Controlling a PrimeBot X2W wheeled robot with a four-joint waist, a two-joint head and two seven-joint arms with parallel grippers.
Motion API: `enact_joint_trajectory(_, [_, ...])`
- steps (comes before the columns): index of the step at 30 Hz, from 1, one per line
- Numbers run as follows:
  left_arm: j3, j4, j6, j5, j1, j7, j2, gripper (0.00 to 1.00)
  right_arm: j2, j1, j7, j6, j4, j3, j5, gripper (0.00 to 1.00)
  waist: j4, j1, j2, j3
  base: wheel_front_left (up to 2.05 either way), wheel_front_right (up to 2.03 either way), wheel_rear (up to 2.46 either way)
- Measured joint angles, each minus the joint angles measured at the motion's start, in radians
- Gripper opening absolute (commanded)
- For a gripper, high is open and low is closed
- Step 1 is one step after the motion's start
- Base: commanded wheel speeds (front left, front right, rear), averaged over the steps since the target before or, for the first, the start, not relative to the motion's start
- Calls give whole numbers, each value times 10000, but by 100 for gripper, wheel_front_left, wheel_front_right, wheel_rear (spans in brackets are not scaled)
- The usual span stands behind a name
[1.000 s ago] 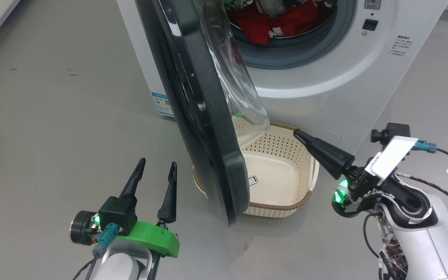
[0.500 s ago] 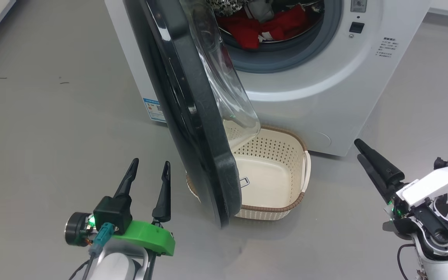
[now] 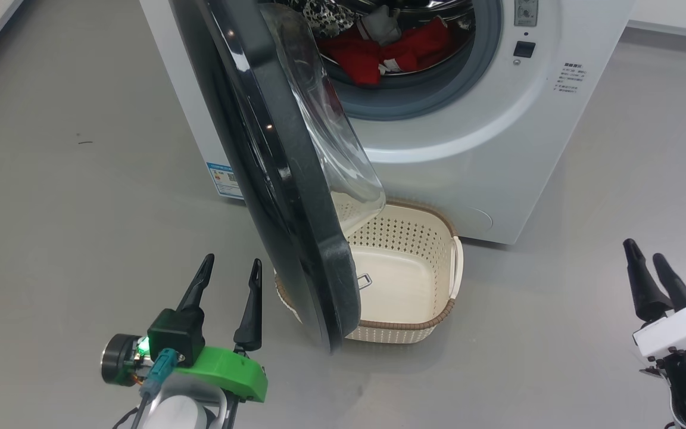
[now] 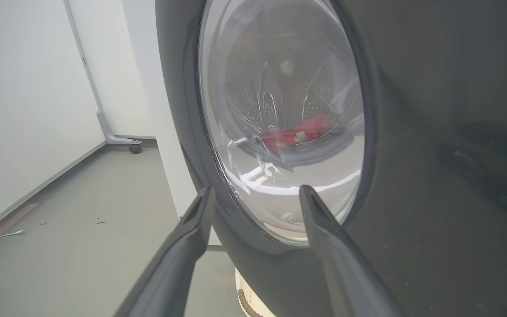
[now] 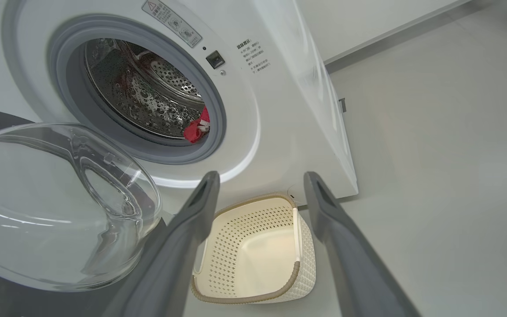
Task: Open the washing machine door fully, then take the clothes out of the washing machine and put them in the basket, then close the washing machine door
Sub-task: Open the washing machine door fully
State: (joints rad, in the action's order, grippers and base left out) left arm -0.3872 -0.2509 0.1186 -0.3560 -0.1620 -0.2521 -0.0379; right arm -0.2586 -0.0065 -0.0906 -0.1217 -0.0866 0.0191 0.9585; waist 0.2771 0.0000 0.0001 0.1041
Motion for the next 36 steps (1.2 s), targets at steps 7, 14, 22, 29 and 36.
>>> enact_joint_trajectory(7, [15,-73,0,2,9,0,0,100,-516,87,1785,240,12,-12,-2458,100,-28,0,0,-70,0,0,0])
enact_joint_trajectory(14, [63,-188,0,2,33,0,0,100,-721,254,3131,836,84,405,-4337,100,-31,0,0,-138,0,0,0])
enact_joint_trajectory(22, [79,-238,0,2,41,0,0,100,-366,755,3310,1260,-276,968,-5010,100,-35,0,0,-201,0,0,0])
enact_joint_trajectory(29, [186,-272,2,73,53,0,0,100,77,813,3338,1524,-451,1310,-5379,100,-47,0,0,-245,0,0,0])
enact_joint_trajectory(36, [242,-303,2,73,76,0,0,100,552,814,3340,1553,-474,1768,-5660,100,-80,0,0,-289,0,0,0])
